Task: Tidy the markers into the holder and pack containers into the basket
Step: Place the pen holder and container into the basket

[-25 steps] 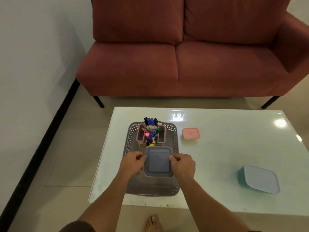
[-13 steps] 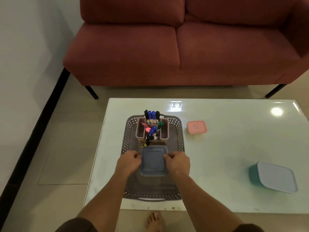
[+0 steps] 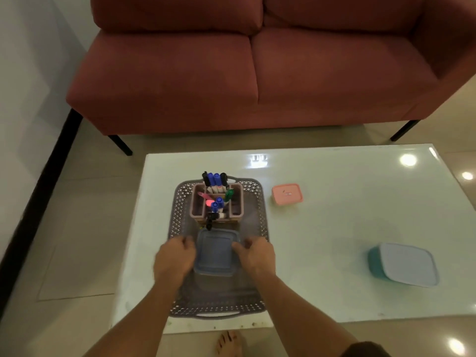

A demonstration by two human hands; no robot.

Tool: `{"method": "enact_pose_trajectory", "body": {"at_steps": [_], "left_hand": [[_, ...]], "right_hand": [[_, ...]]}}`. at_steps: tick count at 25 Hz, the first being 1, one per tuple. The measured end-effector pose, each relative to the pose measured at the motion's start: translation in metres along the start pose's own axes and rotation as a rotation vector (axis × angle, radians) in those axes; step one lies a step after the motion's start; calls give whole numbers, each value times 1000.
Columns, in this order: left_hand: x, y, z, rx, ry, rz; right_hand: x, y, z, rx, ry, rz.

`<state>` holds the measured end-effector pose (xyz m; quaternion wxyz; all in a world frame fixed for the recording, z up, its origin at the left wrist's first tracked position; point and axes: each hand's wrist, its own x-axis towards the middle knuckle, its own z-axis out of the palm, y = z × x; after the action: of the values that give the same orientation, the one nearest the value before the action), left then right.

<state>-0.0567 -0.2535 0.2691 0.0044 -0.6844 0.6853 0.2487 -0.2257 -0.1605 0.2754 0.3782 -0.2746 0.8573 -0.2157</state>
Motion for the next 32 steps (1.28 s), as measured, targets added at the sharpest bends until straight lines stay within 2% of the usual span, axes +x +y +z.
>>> {"method": "enact_pose_trajectory", "body": {"at_steps": [3, 5, 6, 9, 12, 15, 19, 22, 25, 29, 32], "left_hand": [[-33, 29, -14, -163, 390, 22], [-57, 61, -22, -358, 517, 79], [-68, 79, -24, -433, 523, 143], [-99, 141, -9, -493, 370, 329], [-132, 207, 45, -445, 66, 454], [-160, 261, 116, -364, -213, 394], [-175, 298, 186, -340, -454, 303], [-180, 309, 215, -317, -499, 302], [-186, 313, 219, -326, -471, 327], [-179, 295, 185, -309, -305, 312], [-162, 264, 132, -328, -141, 345]], "right_hand": [[-5, 4, -37, 20, 188, -116], [-4, 17, -73, 92, 315, -127], [-3, 26, -95, 105, 373, -110], [-2, 61, -158, 119, 507, 5], [-2, 122, -216, 64, 640, 150], [-2, 186, -259, 18, 715, 309], [3, 257, -286, -48, 581, 489], [16, 285, -277, 55, 452, 423], [18, 289, -267, 102, 511, 358], [7, 263, -249, 173, 600, 209], [-6, 208, -230, 232, 622, 54]]}}
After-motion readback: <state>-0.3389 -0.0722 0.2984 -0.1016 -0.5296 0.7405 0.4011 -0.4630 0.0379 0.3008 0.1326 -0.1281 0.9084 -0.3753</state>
